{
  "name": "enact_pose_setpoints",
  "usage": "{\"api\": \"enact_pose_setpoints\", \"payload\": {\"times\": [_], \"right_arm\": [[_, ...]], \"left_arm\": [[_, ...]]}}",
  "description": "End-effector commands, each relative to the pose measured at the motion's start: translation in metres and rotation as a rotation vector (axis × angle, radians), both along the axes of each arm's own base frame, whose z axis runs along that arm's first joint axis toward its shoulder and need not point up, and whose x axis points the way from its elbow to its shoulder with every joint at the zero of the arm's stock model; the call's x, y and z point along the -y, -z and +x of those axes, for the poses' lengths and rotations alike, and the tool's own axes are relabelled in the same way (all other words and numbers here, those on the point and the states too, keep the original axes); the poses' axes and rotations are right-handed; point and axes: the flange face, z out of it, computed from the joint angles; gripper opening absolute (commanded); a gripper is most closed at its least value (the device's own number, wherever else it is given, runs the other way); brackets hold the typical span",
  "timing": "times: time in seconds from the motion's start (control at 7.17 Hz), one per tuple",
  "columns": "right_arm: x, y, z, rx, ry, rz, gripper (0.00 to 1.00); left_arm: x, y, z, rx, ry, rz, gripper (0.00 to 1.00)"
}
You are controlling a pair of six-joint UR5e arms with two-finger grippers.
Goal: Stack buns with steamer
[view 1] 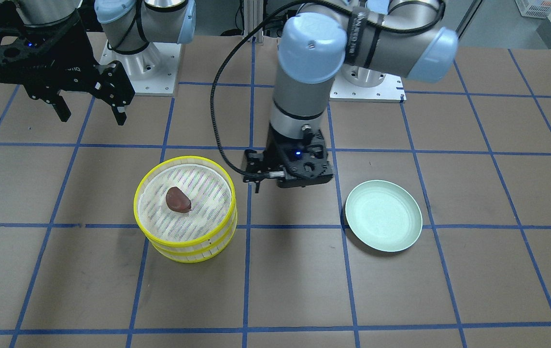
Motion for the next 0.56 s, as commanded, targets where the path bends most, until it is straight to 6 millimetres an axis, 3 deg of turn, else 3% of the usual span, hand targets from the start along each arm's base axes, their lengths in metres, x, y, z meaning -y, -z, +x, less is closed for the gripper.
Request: {"api": "enact_pose_setpoints", "payload": {"times": [0.0,0.28,0.42], "right_arm": [[-0.005,0.002,0.024,-0.001,-0.040,0.000,1.00],[0.001,-0.002,0.025,0.002,-0.046,-0.014,1.00],[0.001,-0.001,0.025,0.000,-0.050,-0.009,1.00]], "left_arm": [[-0.005,-0.055,0.088,0.035,0.085,-0.017,1.00],[-0.023,-0.088,0.135,0.049,0.119,-0.018,1.00],[-0.026,-0.094,0.139,0.051,0.122,-0.027,1.00]]}}
